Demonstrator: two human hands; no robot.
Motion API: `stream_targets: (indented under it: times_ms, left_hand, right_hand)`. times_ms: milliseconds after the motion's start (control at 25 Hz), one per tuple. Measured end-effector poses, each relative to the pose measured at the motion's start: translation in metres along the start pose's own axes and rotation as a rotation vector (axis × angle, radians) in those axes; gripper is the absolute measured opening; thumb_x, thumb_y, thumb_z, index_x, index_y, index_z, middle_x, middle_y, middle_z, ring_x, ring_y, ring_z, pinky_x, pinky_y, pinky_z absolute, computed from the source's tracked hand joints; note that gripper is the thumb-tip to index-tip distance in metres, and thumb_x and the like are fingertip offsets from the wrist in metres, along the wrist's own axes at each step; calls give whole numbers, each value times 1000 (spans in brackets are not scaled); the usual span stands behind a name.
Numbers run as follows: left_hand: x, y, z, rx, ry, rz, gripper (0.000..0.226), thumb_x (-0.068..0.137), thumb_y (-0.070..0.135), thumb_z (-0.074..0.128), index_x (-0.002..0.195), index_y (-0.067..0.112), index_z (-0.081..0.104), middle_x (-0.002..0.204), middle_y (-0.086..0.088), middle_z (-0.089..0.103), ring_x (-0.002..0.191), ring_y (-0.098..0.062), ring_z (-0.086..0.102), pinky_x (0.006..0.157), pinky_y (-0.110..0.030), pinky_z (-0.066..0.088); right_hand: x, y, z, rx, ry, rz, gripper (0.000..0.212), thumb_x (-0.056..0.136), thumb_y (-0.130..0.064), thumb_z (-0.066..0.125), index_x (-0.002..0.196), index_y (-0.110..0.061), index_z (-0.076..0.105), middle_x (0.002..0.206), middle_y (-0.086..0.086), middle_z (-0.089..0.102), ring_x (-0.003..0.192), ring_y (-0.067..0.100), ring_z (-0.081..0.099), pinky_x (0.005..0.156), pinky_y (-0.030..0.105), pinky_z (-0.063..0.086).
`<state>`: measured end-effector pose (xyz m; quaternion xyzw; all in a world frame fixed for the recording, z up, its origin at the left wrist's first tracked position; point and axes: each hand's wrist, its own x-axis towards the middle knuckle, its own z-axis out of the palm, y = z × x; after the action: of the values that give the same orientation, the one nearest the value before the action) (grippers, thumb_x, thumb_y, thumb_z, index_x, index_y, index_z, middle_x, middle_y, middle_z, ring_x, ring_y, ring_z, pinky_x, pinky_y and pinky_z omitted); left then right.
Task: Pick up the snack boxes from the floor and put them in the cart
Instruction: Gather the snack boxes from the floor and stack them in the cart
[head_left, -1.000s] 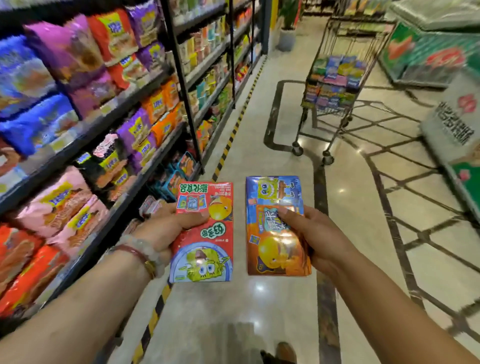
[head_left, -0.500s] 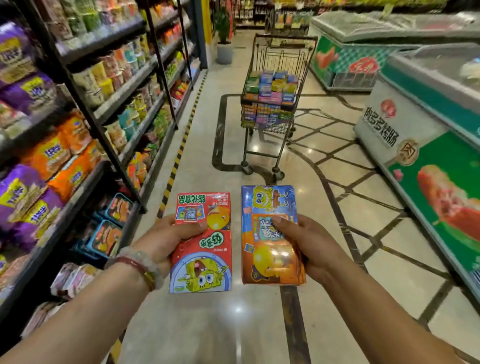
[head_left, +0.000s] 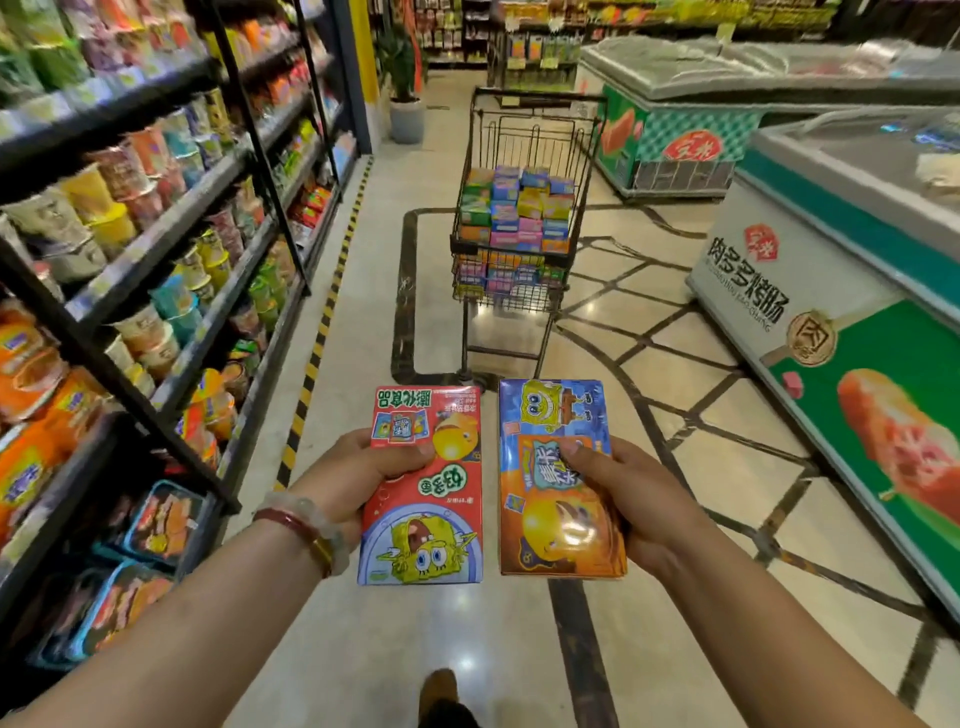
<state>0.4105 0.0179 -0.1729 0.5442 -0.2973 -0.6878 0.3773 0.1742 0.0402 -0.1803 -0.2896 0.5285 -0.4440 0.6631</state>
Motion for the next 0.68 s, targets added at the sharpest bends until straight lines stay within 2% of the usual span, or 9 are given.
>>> stream_targets:
  times_ms: [200,320,440,560,680]
  left_hand:
    - [93,75,-12,62,-55,-20,45,56,15,73,98,5,63,81,-17,73,62,-28,71,54,-38,59]
    - [140,106,-13,96,-57,-31,35,65,12,74,98,6,63,79,-15,73,60,-26,70,51,-36,58]
    - [184,126,-9,123,-72,-77,40,60,14,74,97,6,63,79,-14,73,60,-26,70,52,-36,58]
    - [230,142,0,132,-80,-109,33,66,13,74,96,6,64,78,-15,73,60,-26,70,52,-37,58]
    - [287,163,17,157,-90,-134,42,63,14,75,102,5,63,86,-18,73,64,-29,71,57,-40,59]
  right_hand:
    - [82,-39,27,81,72,3,28,83,-17,66,107,-5,63,94,15,74,76,27,73,64,38,60]
    - [122,-55,32,103,95,1,44,73,-21,68,113,-2,62,99,18,72,81,29,72,71,40,60]
    - [159,-68,29,112,131,17,52,69,-23,68,115,-2,61,103,19,71,90,33,69,78,43,58]
    - [201,-85,20,126,144,25,47,72,-23,68,115,-3,61,103,18,71,89,31,70,76,42,58]
    - [255,-107,1,119,169,43,36,82,-21,66,114,-4,62,103,17,72,89,31,70,77,42,58]
